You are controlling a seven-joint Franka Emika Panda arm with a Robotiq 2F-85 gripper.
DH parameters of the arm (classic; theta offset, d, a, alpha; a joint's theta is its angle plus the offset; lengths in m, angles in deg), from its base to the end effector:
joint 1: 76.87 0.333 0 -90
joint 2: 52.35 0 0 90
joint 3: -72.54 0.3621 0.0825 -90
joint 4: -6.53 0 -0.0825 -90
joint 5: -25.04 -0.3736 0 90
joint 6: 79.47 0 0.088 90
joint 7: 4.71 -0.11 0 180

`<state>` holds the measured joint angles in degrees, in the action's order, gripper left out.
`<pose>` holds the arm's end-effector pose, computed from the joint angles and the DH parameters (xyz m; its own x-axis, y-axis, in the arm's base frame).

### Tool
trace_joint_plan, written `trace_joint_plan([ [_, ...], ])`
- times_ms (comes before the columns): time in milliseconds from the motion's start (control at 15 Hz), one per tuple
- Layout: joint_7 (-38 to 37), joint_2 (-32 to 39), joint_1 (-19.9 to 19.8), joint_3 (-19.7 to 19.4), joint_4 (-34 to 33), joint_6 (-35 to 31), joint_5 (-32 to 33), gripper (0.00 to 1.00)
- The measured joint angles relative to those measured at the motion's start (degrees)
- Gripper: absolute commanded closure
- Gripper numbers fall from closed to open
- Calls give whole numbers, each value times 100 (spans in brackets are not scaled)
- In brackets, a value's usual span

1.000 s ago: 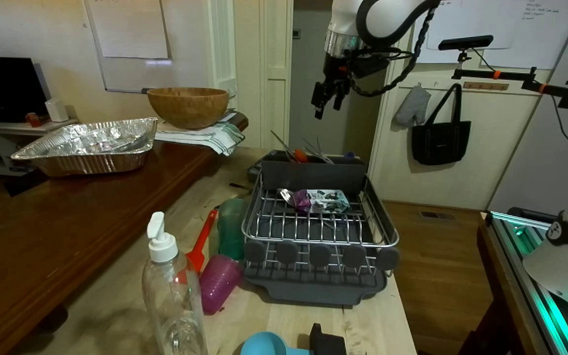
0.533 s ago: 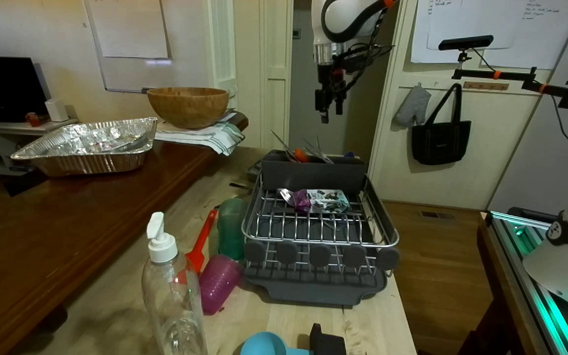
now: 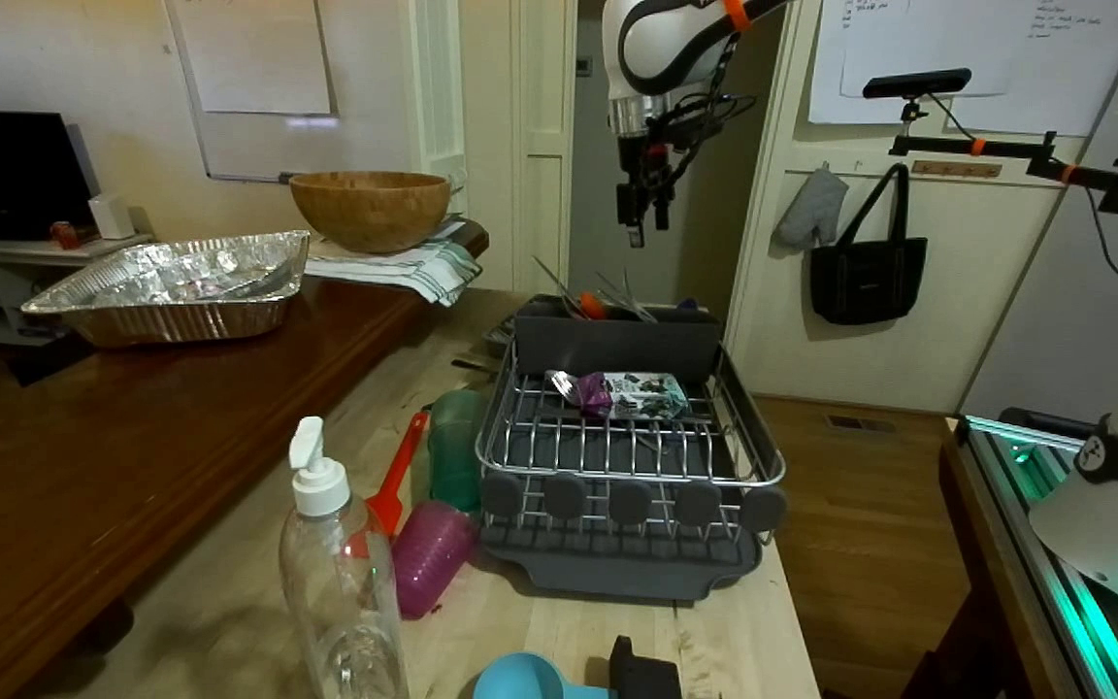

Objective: Move the blue spoon to the left dish rack, then remove some utensils from the left dish rack

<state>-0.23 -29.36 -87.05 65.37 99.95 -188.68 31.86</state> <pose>0.6327 -0.1955 0.4243 0.9741 -0.1790 -0.1381 -0.1590 -0.9767 0.1444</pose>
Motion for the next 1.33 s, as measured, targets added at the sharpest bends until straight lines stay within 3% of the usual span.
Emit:
trace_joint_plan([
  [400,1005,1203,-346,-72,-1178,628,122,0],
  [667,327,1938,-348,-156,-2023,804,127,0],
  [1333,670,2378,-309,-145,-2140,613,523,0],
])
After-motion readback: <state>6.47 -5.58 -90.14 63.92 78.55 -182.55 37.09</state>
